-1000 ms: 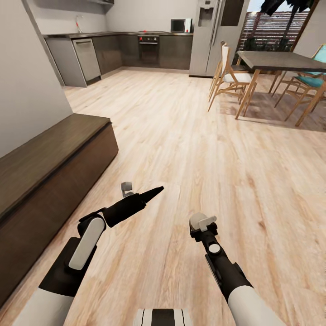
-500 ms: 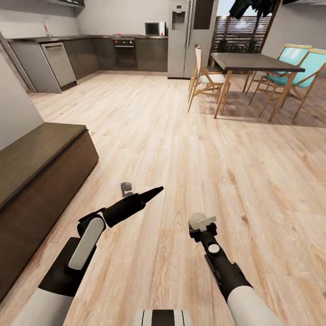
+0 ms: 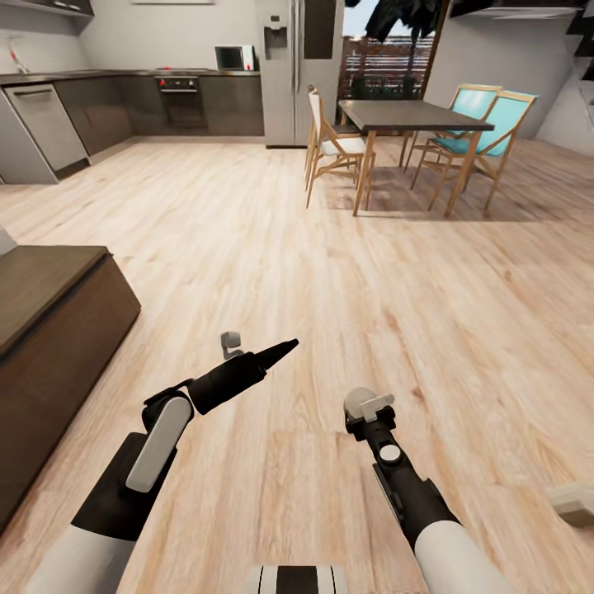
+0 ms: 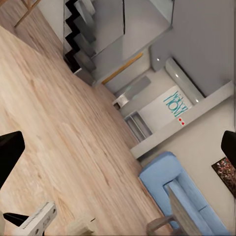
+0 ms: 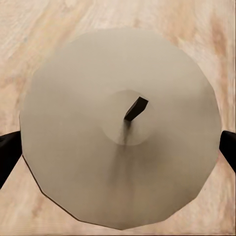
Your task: Place each of the two pumpkins and all three candles from the living room inside a cabinet in the living room (use any cabinet), then make sure every cabinet is closed, and position the cauldron so it is next to a table in the living room.
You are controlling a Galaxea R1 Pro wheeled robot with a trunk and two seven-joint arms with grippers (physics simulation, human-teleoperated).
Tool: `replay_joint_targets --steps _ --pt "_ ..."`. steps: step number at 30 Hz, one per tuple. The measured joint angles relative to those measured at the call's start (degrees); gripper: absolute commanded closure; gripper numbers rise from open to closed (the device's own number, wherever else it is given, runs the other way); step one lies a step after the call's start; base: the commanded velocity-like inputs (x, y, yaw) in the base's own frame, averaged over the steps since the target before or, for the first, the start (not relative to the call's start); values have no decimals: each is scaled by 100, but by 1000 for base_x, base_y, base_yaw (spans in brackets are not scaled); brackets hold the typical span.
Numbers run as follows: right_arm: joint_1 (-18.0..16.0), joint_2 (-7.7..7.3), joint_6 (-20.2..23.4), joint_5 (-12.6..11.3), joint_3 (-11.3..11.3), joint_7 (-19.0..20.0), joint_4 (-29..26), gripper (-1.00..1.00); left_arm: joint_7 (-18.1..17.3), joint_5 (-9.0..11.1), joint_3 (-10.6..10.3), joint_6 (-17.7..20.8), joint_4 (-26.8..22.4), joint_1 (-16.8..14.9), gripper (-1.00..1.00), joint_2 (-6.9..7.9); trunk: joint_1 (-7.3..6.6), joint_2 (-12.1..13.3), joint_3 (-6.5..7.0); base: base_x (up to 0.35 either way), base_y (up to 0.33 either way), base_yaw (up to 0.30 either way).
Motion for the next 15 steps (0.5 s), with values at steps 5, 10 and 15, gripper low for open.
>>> replay_joint_targets --steps 5,10,15 --pt "0 -11 0 -9 -1 7 6 100 6 -2 -1 -2 5 0 -100 -7 0 0 20 1 0 -273" --pt "0 -18 0 3 0 7 4 100 6 -4 -1 -2 9 0 -100 -14 0 0 41 0 0 -273" --pt "0 -18 0 4 0 7 3 100 6 -5 -1 -2 8 0 -100 -16 0 0 61 0 0 -273"
